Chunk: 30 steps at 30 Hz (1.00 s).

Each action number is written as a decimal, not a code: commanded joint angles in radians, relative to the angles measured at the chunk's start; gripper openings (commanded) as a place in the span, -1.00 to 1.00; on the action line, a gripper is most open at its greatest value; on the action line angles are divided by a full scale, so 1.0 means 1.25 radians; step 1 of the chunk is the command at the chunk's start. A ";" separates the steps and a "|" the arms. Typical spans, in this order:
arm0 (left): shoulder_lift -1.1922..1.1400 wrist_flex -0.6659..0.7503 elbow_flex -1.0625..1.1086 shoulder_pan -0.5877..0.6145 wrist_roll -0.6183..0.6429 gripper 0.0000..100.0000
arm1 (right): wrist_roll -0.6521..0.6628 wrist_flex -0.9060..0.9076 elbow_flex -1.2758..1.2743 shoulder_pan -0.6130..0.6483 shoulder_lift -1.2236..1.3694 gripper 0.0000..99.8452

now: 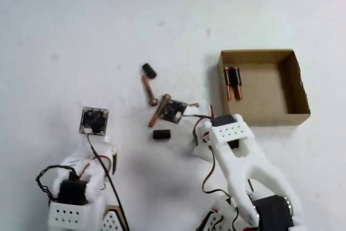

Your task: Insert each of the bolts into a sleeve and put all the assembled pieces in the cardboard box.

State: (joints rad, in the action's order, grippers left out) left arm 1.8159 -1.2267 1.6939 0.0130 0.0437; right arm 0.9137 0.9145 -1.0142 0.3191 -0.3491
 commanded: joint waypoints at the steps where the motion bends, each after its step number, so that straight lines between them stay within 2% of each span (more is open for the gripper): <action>1: 0.004 -0.010 -0.001 0.006 -0.004 -0.95 | 0.016 -0.014 0.023 -0.004 0.001 -0.70; 5: 0.004 -0.010 -0.001 0.006 -0.004 -0.95 | 0.022 -0.015 0.023 -0.003 0.001 -0.70; 10: 0.004 -0.010 -0.001 0.006 -0.004 -0.95 | 0.022 -0.015 0.023 0.056 0.001 -0.71; 13: 0.004 -0.010 -0.001 0.006 -0.004 -0.95 | 0.017 -0.015 0.023 0.078 0.002 -0.80; 17: 0.004 -0.010 -0.001 0.006 -0.004 -0.95 | 0.017 -0.015 0.022 0.072 0.002 -0.97; 20: 0.004 -0.010 -0.001 0.006 -0.004 -0.95 | 0.016 -0.013 0.022 0.066 0.002 -0.93; 30: 0.004 0.009 -0.001 0.006 -0.004 -0.95 | 0.014 -0.012 0.072 0.002 -0.053 -0.97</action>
State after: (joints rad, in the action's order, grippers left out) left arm 1.8159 -1.2267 1.6939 0.0130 0.0437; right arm 0.9321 0.9053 -0.9927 0.3514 -0.3552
